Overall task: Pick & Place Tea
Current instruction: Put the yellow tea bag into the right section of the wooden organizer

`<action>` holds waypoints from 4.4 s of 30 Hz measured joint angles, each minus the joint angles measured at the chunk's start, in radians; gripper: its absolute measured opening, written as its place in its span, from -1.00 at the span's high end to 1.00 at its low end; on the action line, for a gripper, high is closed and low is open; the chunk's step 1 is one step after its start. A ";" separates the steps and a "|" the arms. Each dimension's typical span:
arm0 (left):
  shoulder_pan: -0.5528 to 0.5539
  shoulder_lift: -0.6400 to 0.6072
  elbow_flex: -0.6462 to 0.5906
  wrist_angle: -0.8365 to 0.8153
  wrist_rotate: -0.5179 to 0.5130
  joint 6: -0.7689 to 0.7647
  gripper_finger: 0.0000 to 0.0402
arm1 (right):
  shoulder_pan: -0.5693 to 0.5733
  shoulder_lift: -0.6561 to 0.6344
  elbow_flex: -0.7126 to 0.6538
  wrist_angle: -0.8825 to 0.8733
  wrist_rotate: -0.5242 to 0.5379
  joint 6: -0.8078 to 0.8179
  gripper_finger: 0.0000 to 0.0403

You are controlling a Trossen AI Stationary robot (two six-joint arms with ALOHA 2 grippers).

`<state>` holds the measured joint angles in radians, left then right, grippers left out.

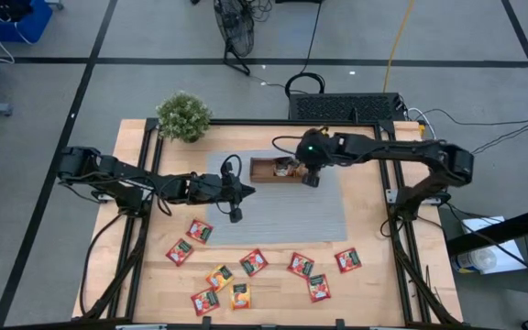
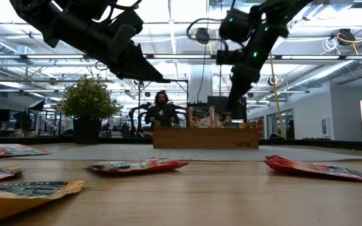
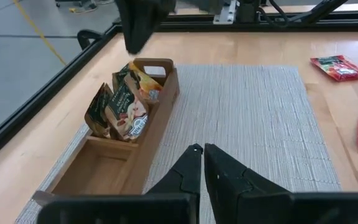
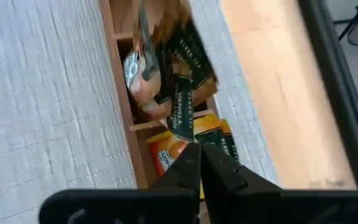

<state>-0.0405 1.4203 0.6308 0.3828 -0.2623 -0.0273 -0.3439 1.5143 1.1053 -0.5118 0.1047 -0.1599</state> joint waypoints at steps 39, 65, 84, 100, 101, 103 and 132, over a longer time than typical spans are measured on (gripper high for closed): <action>-0.640 0.482 0.722 -1.178 0.210 -1.096 0.19 | 0.346 -0.458 -0.887 1.493 -0.001 0.124 1.00; -0.629 0.557 0.715 -1.201 0.261 -1.267 -0.34 | 0.360 -0.457 -0.887 1.510 -0.004 0.137 1.00; -0.624 0.544 0.544 -0.947 0.254 -1.333 0.01 | 0.360 -0.457 -0.886 1.508 -0.005 0.147 1.00; -0.622 0.501 0.582 -1.027 0.070 -1.162 0.92 | 0.360 -0.457 -0.886 1.502 -0.005 0.150 1.00; -0.620 0.486 0.601 -1.075 0.015 -1.129 0.93 | 0.360 -0.457 -0.886 1.502 -0.005 0.154 1.00; -0.612 0.450 0.660 -1.130 -0.120 -1.053 0.93 | 0.360 -0.457 -0.886 1.502 -0.005 0.166 1.00; -0.065 0.418 0.774 -0.611 -0.574 0.243 0.93 | 0.239 -0.161 -0.705 1.607 0.051 0.251 -0.01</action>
<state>-0.1051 1.8387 1.4044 -0.2286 -0.8359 0.2153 -0.1050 1.3532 0.4000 1.0956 0.1559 0.0912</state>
